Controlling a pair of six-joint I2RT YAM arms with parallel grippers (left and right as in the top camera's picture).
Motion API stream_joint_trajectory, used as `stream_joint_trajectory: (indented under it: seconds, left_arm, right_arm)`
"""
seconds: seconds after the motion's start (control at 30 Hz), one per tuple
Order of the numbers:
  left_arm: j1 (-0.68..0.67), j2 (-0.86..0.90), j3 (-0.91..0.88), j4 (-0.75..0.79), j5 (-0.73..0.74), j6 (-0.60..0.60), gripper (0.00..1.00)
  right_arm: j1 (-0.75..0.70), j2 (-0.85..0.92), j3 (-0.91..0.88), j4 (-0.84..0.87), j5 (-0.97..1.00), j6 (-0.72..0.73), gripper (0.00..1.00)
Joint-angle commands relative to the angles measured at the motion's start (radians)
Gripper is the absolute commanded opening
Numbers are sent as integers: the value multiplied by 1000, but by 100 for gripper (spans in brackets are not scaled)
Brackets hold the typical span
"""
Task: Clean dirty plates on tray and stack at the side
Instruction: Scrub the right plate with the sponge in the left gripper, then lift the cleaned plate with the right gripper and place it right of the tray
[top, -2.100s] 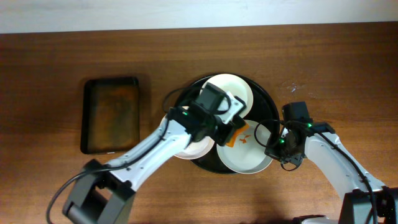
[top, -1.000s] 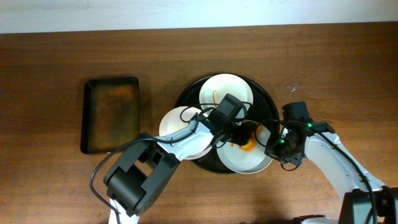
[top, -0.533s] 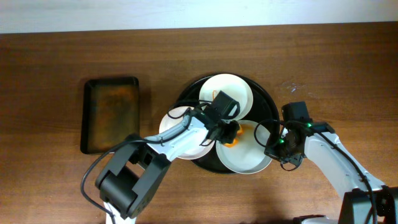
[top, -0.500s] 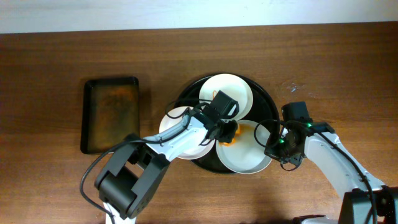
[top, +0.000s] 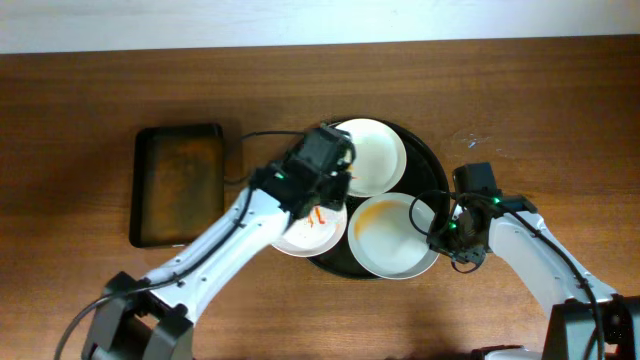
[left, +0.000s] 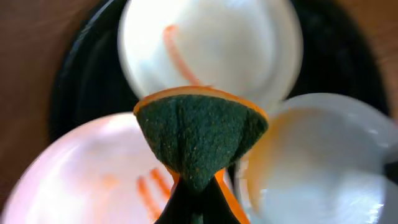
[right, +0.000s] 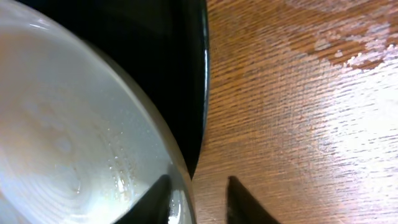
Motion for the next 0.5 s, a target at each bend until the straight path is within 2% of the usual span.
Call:
stream_joint_trajectory:
  seconds: [0.0, 0.07, 0.13, 0.2, 0.27, 0.37, 0.43, 0.47]
  left_arm:
    - [103, -67, 2, -62, -22, 16, 0]
    - [157, -91, 2, -85, -22, 16, 0]
    - [211, -119, 2, -98, -22, 16, 0]
    - [272, -143, 2, -106, -22, 16, 0]
    - [286, -143, 2, -111, -22, 16, 0]
    - [296, -143, 2, -126, -38, 16, 0]
    - [296, -143, 2, -126, -37, 16, 0]
    - [296, -143, 2, -126, -37, 16, 0]
  right_arm:
    - [4, 8, -8, 12, 18, 2, 43]
    - [4, 8, -8, 21, 18, 2, 52]
    - [4, 8, -8, 14, 14, 2, 50]
    - [4, 10, -18, 4, -15, 3, 33]
    - [4, 10, -31, 4, -16, 10, 30]
    - [4, 10, -56, 16, -21, 10, 17]
    - [4, 10, -55, 35, -37, 10, 4]
    - [4, 10, -55, 45, -43, 10, 4]
